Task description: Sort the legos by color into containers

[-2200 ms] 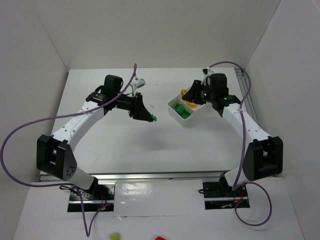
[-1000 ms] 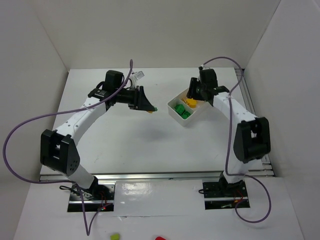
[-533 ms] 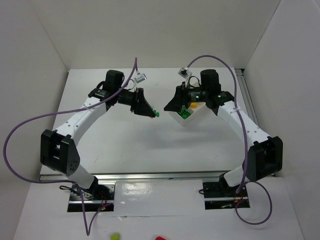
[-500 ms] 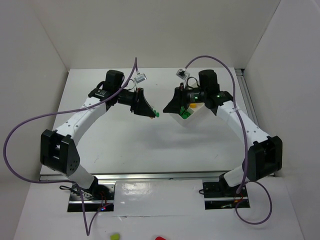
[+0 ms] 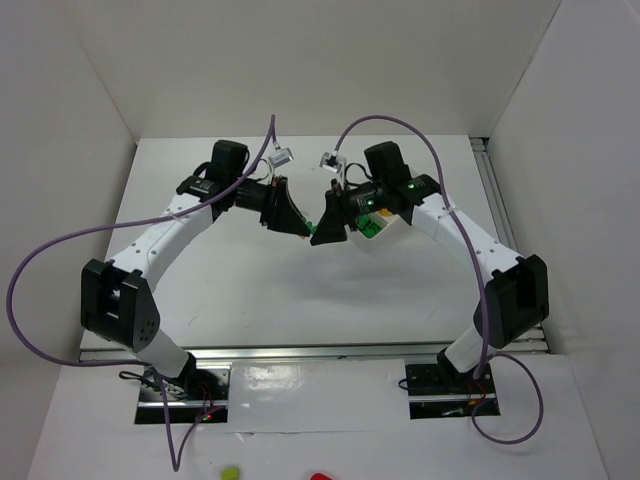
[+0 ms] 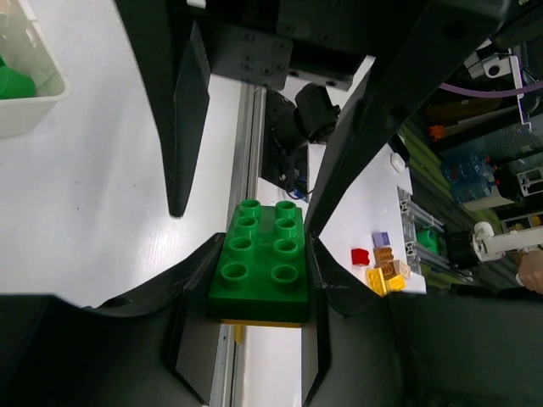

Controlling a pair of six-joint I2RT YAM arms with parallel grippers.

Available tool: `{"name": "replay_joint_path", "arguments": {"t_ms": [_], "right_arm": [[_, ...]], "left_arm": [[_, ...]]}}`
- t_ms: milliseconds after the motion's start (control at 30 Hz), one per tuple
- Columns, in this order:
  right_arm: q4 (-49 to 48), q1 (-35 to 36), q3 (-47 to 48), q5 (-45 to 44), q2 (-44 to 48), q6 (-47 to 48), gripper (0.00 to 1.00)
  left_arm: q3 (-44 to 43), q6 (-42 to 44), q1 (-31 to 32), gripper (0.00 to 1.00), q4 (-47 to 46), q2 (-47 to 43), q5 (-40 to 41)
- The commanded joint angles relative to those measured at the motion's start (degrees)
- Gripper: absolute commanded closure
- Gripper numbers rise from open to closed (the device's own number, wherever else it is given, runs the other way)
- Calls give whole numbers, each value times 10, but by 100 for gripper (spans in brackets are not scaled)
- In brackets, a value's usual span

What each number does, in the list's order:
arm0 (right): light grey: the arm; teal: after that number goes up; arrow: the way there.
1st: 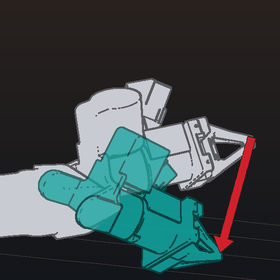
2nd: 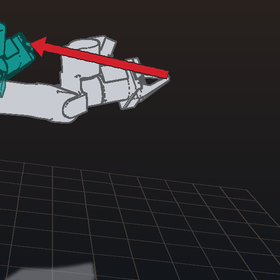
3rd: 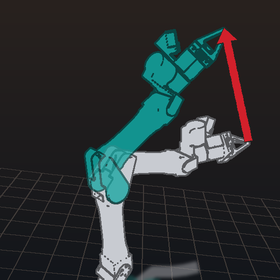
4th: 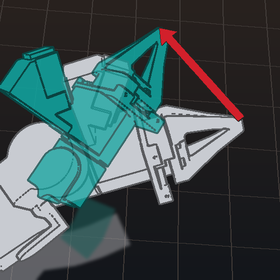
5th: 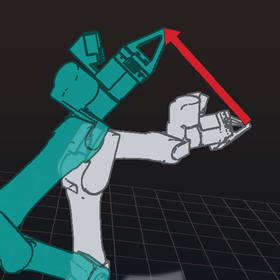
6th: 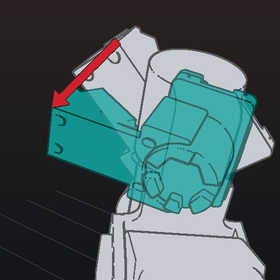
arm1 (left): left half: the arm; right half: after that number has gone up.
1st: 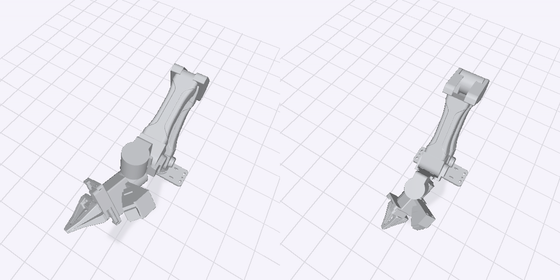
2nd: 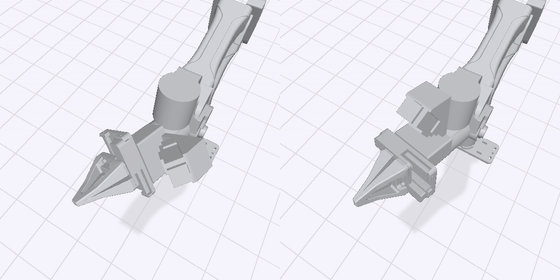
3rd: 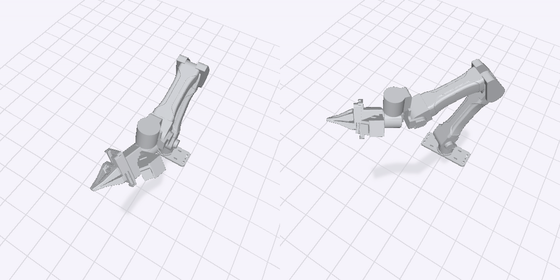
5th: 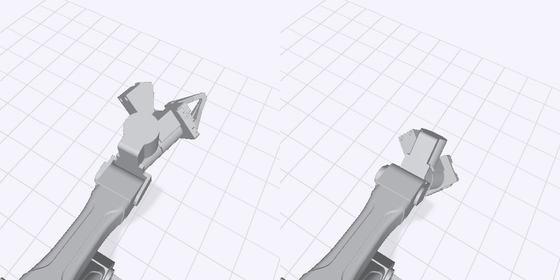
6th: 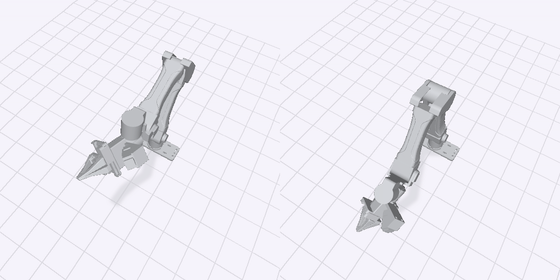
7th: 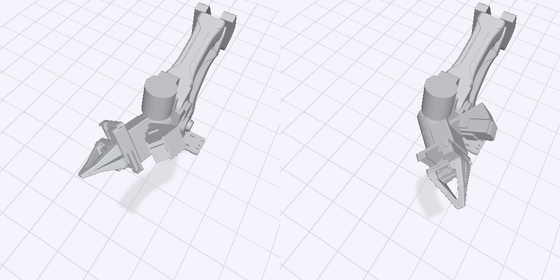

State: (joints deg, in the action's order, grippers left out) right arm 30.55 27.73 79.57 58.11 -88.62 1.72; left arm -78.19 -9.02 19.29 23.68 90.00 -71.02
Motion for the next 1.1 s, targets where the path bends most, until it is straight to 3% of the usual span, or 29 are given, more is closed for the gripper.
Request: {"name": "replay_joint_path", "arguments": {"t_ms": [0, 167, 400, 567, 833, 1067], "right_arm": [[28, 17, 31, 11, -14, 19, 28], [-28, 17, 19, 13, -14, -12, 42], [-40, 22, 24, 39, -9, -22, 55], [-35, 22, 24, 3, -14, -22, 75], [-63, 22, -44, -58, -67, -40, 86], [-135, 22, -136, -119, -106, -80, 89]], "left_arm": [[-24, 28, 2, 100, -2, -15, -17], [-24, 41, 2, 100, 9, -15, -17], [-13, 74, 2, 100, 47, -15, -3], [-1, 80, 2, 100, 52, -15, 16], [62, 99, 2, 100, 58, 44, 67], [96, 31, 8, 100, 3, 96, 80]]}}
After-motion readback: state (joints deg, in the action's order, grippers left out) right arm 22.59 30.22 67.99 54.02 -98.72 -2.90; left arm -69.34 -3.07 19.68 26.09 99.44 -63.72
